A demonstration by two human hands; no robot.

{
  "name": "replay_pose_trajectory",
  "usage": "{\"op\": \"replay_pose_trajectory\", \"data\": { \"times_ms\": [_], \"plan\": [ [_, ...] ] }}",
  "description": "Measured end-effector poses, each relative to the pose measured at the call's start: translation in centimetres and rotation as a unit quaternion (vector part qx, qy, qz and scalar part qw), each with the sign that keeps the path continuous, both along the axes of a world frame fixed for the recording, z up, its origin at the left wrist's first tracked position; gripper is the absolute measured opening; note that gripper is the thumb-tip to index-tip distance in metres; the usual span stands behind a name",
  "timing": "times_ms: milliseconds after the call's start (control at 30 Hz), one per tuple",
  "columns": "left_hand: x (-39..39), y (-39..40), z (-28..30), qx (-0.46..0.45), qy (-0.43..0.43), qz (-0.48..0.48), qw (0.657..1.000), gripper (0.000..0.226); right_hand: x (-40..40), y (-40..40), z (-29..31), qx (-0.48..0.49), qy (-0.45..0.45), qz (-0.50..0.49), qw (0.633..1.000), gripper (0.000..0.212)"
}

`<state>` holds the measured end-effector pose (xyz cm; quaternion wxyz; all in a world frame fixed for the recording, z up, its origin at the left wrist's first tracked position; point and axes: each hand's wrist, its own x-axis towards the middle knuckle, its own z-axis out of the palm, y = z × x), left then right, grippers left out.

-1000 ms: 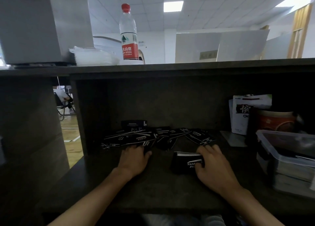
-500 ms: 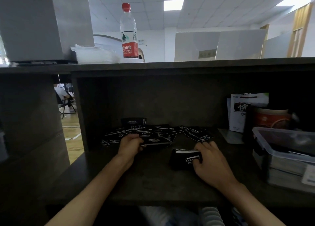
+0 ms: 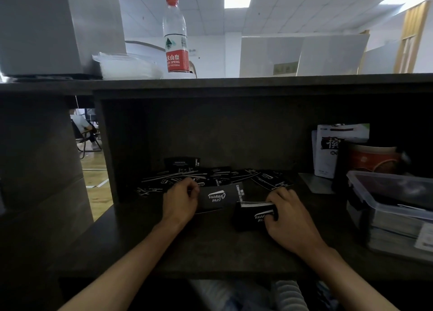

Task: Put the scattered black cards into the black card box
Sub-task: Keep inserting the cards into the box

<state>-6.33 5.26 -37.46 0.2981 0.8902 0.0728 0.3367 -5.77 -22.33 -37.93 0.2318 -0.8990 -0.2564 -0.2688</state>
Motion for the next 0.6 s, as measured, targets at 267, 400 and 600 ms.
{"op": "replay_pose_trajectory", "data": {
  "times_ms": [267,400,600],
  "plan": [
    [-2.4,-4.3,1.3,-0.078,0.052,-0.368,0.925,0.014,-0.4,-0.1,0.0,0.024,0.051,0.033,0.998,0.067],
    [-1.8,-3.5,1.2,-0.123,0.049,-0.285,0.949,0.02,0.1,0.0,-0.2,-0.052,0.018,0.014,0.998,0.053],
    [0.0,1.1,-0.5,0.182,0.228,0.051,0.955,0.07,0.3,0.2,-0.2,-0.061,-0.004,-0.003,0.998,0.028]
  ]
}}
